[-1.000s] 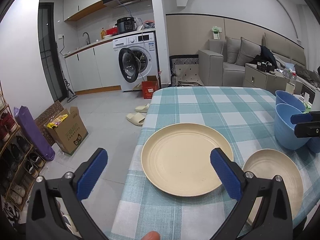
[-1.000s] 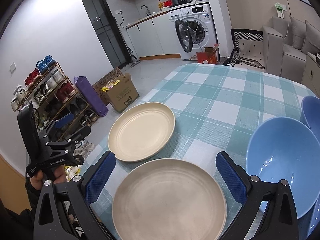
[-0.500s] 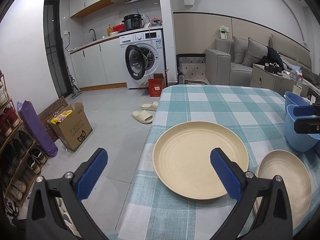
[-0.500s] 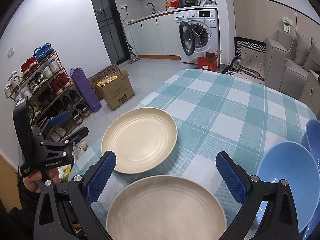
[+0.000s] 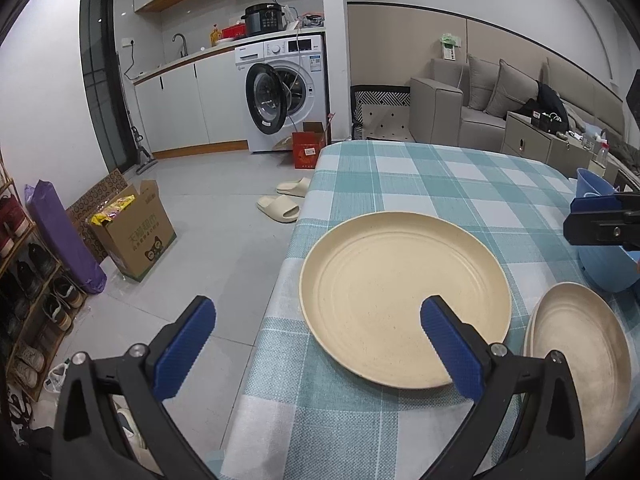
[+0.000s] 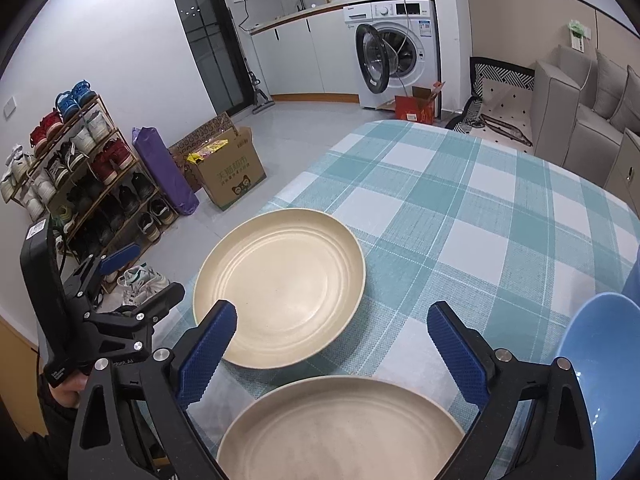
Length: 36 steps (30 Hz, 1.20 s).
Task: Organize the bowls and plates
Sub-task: 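Move both open grippers to the rim of the separate cream plate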
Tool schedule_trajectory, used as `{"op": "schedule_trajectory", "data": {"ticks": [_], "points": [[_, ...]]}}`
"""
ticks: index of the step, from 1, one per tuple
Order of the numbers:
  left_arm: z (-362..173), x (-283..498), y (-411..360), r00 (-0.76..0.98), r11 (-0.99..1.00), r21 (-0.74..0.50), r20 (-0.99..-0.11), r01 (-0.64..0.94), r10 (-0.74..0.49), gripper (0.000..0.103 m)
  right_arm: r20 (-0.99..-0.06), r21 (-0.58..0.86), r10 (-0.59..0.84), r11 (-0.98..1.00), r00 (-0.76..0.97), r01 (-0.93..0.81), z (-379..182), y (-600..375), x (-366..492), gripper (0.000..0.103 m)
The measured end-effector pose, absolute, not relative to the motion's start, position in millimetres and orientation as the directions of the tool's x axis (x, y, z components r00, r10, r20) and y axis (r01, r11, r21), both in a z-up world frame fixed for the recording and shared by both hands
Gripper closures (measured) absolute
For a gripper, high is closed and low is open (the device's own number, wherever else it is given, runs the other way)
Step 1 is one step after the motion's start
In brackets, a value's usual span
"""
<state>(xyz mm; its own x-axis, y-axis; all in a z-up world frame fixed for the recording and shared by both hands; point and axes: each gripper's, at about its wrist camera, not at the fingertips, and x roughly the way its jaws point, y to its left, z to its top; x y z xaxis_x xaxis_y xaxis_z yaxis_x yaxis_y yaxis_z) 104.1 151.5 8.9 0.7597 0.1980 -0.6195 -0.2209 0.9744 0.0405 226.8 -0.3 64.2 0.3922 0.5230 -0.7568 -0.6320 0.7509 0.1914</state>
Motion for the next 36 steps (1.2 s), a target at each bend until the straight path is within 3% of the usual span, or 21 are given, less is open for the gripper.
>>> {"op": "schedule_trajectory", "data": {"ticks": [26, 34, 36], "points": [[-20, 116, 168, 0.708, 0.96, 0.002, -0.674, -0.281, 0.208, 0.0, -0.847, 0.142, 0.419, 0.771, 0.327, -0.62, 10, 39, 256, 0.012], [-24, 120, 170, 0.699, 0.961, -0.007, -0.688, -0.275, 0.195, 0.003, -0.862, 0.137, 0.402, 0.772, 0.31, -0.621, 0, 47, 259, 0.013], [-25, 120, 170, 0.695, 0.962, -0.008, -0.693, -0.272, 0.191, 0.008, -0.865, 0.132, 0.395, 0.773, 0.308, -0.62, -2, 49, 260, 0.013]]}}
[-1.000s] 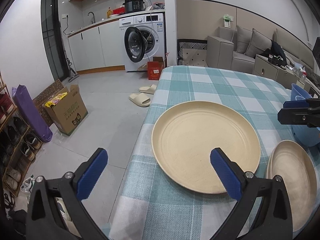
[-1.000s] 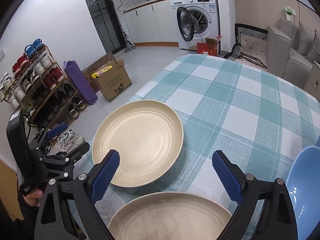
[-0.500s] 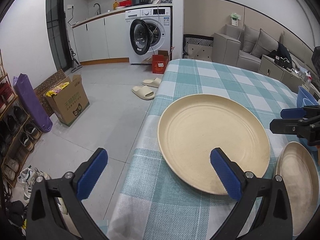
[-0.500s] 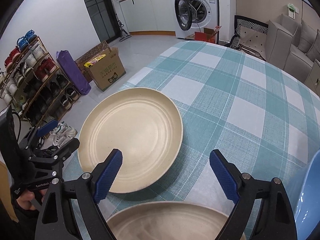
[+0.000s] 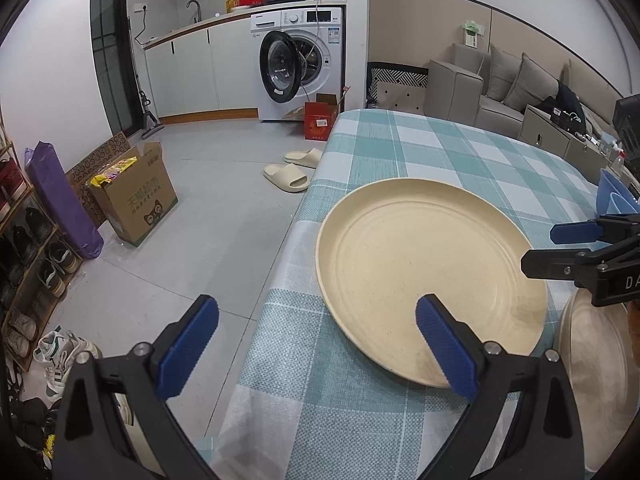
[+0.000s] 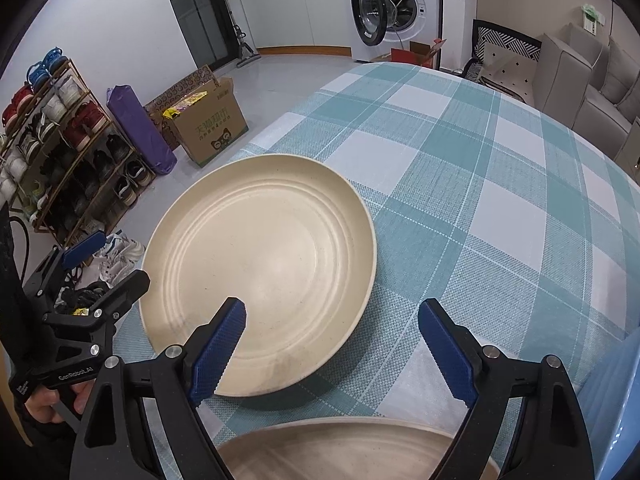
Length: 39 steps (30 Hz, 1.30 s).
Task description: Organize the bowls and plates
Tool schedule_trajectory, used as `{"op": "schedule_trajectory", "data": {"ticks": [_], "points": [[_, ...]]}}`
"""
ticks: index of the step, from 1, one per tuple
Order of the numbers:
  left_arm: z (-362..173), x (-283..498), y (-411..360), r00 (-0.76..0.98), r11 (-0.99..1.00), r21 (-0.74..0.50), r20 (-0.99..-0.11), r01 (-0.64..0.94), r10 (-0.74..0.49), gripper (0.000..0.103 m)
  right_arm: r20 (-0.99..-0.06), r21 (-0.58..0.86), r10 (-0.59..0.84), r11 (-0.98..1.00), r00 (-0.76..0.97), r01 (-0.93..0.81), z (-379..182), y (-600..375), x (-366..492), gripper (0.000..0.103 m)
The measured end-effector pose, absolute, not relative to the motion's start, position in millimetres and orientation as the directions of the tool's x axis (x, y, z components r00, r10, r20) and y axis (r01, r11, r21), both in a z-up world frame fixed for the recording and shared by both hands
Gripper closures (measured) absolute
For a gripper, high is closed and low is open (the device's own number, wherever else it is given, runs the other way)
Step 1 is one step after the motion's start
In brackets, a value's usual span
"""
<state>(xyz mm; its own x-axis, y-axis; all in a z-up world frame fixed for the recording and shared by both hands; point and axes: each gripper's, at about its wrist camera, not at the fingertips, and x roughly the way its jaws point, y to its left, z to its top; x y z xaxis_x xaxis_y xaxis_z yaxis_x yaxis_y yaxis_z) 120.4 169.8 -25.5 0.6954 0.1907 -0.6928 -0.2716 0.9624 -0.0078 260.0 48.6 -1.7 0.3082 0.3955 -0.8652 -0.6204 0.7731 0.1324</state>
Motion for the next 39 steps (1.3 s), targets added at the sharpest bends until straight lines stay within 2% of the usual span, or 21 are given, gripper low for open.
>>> {"op": "schedule_trajectory", "data": {"ticks": [4, 6, 10, 12, 22, 30, 39], "points": [[-28, 122, 170, 0.687, 0.963, -0.012, -0.703, -0.269, 0.183, 0.01, -0.873, 0.127, 0.385, 0.772, 0.3, -0.623, -6, 51, 260, 0.013], [-29, 122, 170, 0.685, 0.964, -0.017, -0.707, -0.264, 0.176, 0.016, -0.876, 0.122, 0.381, 0.77, 0.297, -0.626, -8, 52, 261, 0.013], [-31, 123, 169, 0.678, 0.966, -0.025, -0.717, -0.257, 0.162, 0.019, -0.879, 0.119, 0.376, 0.768, 0.293, -0.629, -10, 54, 260, 0.013], [-32, 124, 169, 0.673, 0.967, -0.027, -0.723, -0.252, 0.155, 0.025, -0.879, 0.118, 0.376, 0.768, 0.294, -0.63, -10, 54, 259, 0.013], [-37, 125, 169, 0.659, 0.971, -0.037, -0.741, -0.238, 0.133, 0.039, -0.885, 0.11, 0.365, 0.767, 0.29, -0.632, -13, 53, 258, 0.019], [-41, 125, 169, 0.647, 0.971, -0.041, -0.752, -0.235, 0.125, 0.055, -0.886, 0.108, 0.363, 0.767, 0.288, -0.633, -15, 53, 257, 0.022], [-41, 124, 174, 0.654, 0.969, -0.087, -0.752, -0.231, 0.088, 0.062, -0.889, 0.104, 0.357, 0.767, 0.287, -0.633, -18, 54, 257, 0.026]]}}
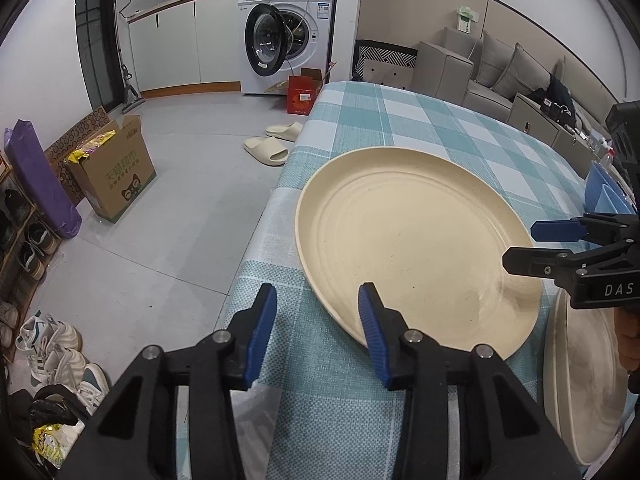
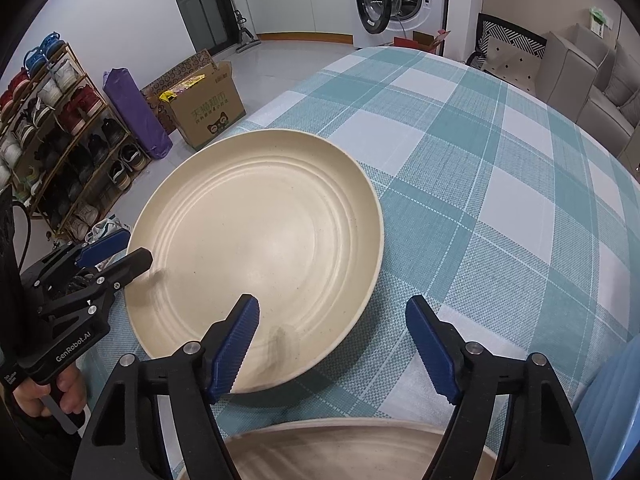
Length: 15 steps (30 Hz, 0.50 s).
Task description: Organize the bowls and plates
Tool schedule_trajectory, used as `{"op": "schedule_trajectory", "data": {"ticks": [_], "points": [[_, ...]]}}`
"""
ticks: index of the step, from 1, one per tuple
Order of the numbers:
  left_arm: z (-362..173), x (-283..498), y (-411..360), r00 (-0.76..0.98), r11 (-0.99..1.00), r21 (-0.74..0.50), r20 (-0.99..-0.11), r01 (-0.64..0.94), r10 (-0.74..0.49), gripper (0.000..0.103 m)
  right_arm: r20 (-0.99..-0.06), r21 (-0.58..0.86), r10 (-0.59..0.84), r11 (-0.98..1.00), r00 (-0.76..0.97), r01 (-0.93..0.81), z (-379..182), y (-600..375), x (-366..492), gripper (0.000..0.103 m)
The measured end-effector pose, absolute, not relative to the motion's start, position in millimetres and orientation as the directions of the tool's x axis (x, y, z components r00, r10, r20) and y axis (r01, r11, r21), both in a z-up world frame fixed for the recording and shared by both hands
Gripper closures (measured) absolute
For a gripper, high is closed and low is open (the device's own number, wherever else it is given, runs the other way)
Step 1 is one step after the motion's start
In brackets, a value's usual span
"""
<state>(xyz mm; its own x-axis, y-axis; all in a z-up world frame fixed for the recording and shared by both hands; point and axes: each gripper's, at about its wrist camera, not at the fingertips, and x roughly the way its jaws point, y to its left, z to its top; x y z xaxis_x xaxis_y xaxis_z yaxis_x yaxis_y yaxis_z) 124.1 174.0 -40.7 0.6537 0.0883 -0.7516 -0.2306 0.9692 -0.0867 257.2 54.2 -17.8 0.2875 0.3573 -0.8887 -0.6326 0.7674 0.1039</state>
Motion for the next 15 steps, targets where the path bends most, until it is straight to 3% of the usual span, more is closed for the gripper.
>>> {"op": "schedule_trajectory", "data": {"ticks": [6, 8, 10, 15], "points": [[-40.9, 124.3, 173.6, 0.658, 0.97, -0.103, -0.75, -0.222, 0.07, 0.069, -0.891, 0.104, 0.355, 0.767, 0.283, -0.634, -18.7, 54.6, 257.3, 0.035], [-41.0, 124.2, 173.1, 0.659, 0.97, -0.116, -0.75, -0.215, 0.057, 0.074, -0.892, 0.105, 0.355, 0.766, 0.281, -0.634, -19.6, 54.3, 257.2, 0.042], [-40.6, 124.9, 172.4, 0.66, 0.971, -0.119, -0.749, -0.209, 0.05, 0.076, -0.895, 0.106, 0.352, 0.765, 0.274, -0.635, -21.4, 54.6, 256.7, 0.055], [-40.1, 124.4, 170.4, 0.662, 0.972, -0.12, -0.748, -0.203, 0.046, 0.08, -0.898, 0.094, 0.343, 0.761, 0.275, -0.641, -24.7, 55.6, 254.4, 0.069]]}}
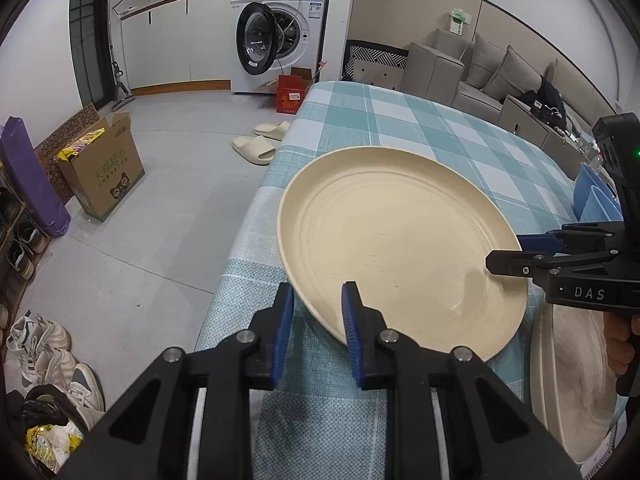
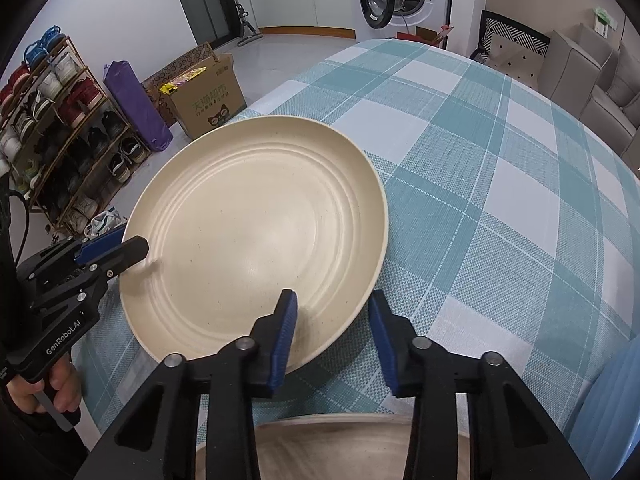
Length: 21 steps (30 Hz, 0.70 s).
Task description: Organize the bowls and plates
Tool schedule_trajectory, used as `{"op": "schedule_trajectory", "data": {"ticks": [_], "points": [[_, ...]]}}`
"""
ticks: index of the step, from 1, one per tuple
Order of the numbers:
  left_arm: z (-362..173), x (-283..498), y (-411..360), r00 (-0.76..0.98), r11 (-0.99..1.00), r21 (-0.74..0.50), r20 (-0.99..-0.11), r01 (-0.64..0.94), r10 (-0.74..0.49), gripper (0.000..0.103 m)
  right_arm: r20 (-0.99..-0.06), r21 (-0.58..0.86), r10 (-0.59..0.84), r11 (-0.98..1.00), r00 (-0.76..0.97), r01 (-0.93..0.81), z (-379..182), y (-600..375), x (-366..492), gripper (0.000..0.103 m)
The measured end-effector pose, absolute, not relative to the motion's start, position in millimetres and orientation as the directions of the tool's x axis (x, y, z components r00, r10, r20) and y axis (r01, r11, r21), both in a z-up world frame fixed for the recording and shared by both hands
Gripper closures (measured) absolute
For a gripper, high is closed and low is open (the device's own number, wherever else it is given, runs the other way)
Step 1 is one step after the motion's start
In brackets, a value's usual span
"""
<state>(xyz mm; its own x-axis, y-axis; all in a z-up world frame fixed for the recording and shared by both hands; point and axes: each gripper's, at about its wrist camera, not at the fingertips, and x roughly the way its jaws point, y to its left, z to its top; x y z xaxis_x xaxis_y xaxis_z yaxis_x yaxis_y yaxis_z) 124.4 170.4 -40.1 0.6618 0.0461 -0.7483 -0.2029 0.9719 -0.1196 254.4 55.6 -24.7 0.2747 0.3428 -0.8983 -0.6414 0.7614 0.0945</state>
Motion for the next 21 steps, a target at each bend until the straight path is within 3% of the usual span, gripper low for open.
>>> {"op": "schedule_trajectory", "data": {"ticks": [7, 21], "points": [[-40.3, 123.9, 169.5, 0.662, 0.972, -0.117, -0.748, -0.203, 0.049, 0.081, -0.897, 0.058, 0.321, 0.767, 0.305, -0.639, -24.3, 55.3, 252.1, 0.078], [-37.9, 122.2, 167.4, 0.662, 0.974, -0.103, -0.747, -0.2, 0.057, 0.081, -0.888, 0.051, 0.326, 0.769, 0.323, -0.637, -18.8, 51.0, 248.5, 0.079]]}}
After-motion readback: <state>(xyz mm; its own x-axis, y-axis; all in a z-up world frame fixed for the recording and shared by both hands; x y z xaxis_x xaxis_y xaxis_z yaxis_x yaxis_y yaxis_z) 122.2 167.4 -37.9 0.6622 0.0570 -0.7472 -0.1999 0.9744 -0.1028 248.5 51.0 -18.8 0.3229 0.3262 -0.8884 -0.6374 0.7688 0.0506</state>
